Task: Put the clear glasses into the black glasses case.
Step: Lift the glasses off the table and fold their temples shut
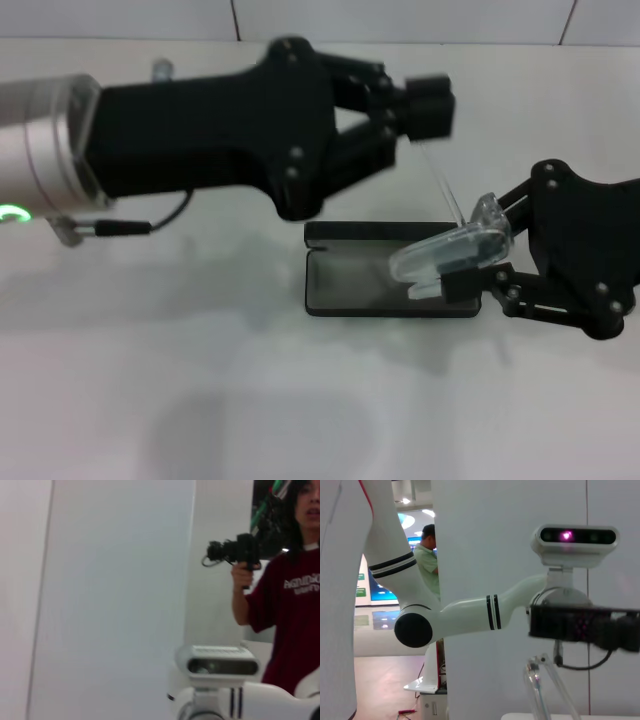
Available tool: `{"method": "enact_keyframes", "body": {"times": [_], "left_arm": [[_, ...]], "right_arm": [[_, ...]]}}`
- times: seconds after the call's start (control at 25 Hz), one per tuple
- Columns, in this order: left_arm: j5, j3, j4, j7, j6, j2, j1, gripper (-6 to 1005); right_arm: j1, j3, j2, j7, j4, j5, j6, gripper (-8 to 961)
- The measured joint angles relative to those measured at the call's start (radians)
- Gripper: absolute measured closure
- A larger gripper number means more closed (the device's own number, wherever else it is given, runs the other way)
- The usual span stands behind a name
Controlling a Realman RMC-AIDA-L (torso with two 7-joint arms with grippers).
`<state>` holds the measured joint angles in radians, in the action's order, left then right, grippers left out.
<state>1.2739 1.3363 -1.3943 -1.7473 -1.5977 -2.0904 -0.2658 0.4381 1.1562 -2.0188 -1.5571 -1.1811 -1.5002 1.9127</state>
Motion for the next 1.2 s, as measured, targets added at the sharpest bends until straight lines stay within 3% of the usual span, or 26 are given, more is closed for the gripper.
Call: {"method": "enact_keyframes", "body": {"times": [0.24,0.44,0.64,0.92,1.2], "left_arm": [[-0.037,-0.076,0.012,0.025,0.009,-0.004,0.010,912],[-0.103,-0.100,0.076,0.073,0.033,-0.004,0.005,912],[-0.120,-0.112,0.135,0.089,0.042,-0.002,-0.020,911],[-0.101,-0.070,0.232,0.083,0.042,-0.001,-0.086,911],[-0.102,0.019,0.253,0.082,0.037,-0.001,-0.118,911]], "right_arm": [[-0.056,0.000,-0.001,0.113,-0.008,0.053,0.058,837],[-0.086,-0.015,0.002,0.214,-0.010,0.125,0.213,836],[-0.096,0.019,0.005,0.240,-0.024,0.170,0.240,836],[-0.088,0.061,0.003,0.265,-0.053,0.220,0.240,837],[-0.021,0.006,0.005,0.269,0.007,0.229,0.236,836]]}}
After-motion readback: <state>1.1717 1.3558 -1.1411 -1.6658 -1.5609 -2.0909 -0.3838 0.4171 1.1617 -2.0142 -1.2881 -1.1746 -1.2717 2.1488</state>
